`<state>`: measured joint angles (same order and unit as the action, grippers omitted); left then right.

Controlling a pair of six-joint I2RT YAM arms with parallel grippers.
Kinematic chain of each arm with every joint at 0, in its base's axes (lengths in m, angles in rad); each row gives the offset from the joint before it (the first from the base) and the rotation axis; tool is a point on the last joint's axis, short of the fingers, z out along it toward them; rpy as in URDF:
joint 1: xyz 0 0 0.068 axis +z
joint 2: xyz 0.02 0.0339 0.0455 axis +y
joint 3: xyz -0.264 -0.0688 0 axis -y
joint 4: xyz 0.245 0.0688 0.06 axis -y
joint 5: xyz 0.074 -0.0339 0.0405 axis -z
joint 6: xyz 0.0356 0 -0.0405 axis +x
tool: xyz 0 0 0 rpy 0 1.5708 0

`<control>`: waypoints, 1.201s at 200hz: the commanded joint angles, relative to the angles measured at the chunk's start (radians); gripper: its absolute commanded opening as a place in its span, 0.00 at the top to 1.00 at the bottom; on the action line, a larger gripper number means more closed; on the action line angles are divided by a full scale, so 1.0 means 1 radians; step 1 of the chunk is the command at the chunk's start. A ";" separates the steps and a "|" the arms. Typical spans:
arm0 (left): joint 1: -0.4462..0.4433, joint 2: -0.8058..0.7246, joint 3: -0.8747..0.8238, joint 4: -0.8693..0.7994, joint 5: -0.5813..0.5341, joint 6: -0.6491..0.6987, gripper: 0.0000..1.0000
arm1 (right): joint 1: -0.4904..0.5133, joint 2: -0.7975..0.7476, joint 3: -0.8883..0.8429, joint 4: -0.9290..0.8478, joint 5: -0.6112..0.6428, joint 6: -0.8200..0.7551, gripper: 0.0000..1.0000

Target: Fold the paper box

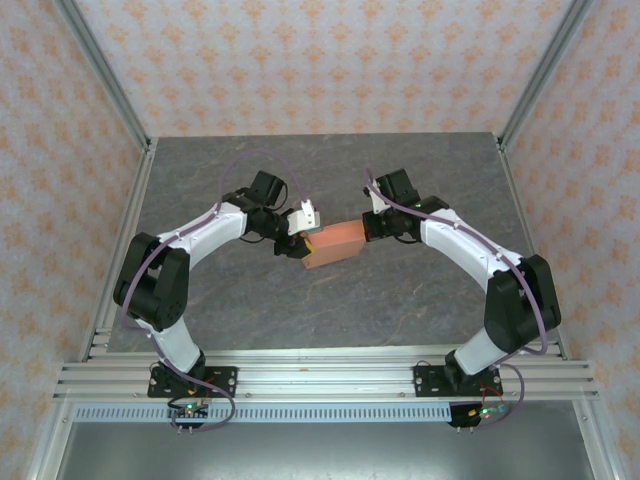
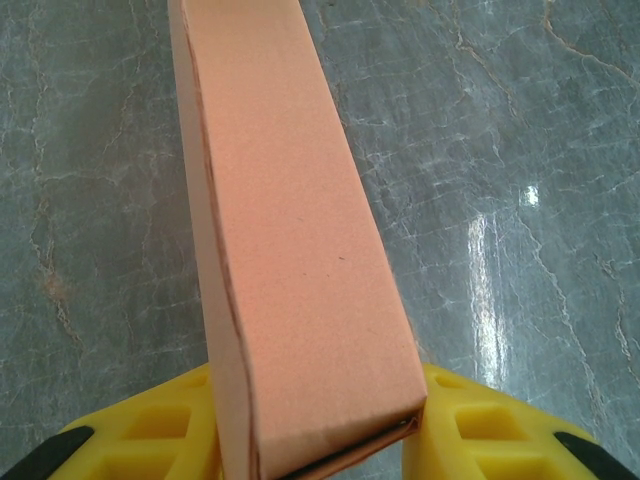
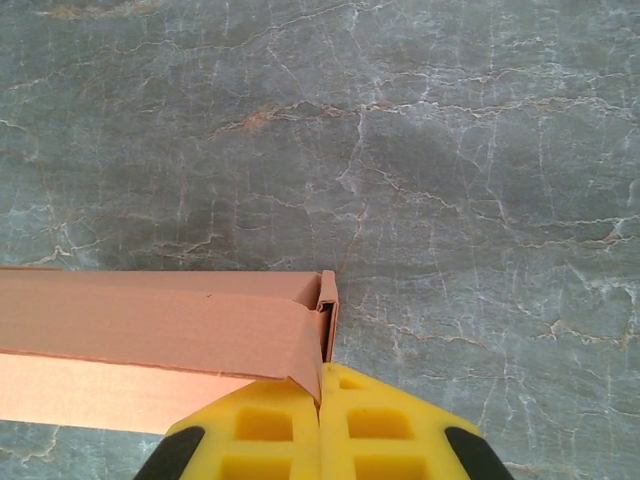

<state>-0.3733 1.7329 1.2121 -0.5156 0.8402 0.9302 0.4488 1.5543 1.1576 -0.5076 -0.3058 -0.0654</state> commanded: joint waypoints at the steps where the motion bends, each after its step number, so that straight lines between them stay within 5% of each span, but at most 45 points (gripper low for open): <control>1: 0.016 0.016 0.007 -0.035 -0.105 -0.007 0.70 | -0.031 0.009 -0.015 -0.130 0.180 -0.003 1.00; 49: 0.016 0.016 0.008 -0.036 -0.108 -0.009 0.70 | -0.030 -0.001 -0.064 -0.071 0.056 0.109 1.00; 186: 0.016 0.012 0.009 -0.029 -0.115 -0.023 0.69 | -0.030 -0.052 -0.193 0.038 0.098 0.191 1.00; 240: 0.016 0.009 0.029 -0.033 -0.113 -0.049 0.58 | -0.006 -0.076 -0.178 0.027 0.140 0.186 1.00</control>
<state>-0.3733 1.7348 1.2171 -0.5087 0.8291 0.9119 0.4503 1.4712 1.0012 -0.3283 -0.3130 0.0978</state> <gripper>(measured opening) 0.404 0.038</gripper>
